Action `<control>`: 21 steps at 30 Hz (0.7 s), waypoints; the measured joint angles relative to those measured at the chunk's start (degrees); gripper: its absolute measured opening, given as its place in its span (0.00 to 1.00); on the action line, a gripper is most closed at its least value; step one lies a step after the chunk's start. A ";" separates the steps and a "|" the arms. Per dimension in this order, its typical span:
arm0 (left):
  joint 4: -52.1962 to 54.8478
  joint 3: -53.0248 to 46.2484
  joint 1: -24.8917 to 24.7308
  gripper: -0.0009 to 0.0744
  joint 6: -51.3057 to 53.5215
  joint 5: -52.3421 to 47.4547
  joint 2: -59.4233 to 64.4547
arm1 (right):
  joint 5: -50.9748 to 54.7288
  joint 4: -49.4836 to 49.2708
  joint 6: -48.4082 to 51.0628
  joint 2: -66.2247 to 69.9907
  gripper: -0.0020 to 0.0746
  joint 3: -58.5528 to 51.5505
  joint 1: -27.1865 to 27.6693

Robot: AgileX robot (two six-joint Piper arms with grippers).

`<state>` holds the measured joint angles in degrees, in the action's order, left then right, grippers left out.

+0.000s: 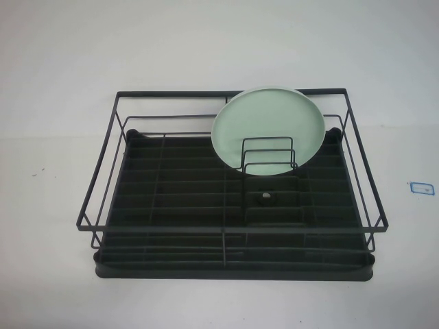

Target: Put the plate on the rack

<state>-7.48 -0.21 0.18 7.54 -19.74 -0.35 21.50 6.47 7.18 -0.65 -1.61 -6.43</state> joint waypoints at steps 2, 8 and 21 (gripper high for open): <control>0.00 0.00 0.00 0.01 0.00 0.00 0.00 | 0.00 0.34 -0.95 0.00 0.02 0.00 2.11; 0.00 0.00 0.00 0.01 0.00 0.00 0.00 | 0.00 0.69 -2.37 0.00 0.02 0.00 5.89; 0.00 0.00 0.00 0.01 0.00 0.00 0.00 | 0.00 0.69 -2.49 0.00 0.02 0.00 6.11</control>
<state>-7.48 -0.21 0.18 7.54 -19.74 -0.35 21.50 7.16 4.69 -0.65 -1.61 -0.32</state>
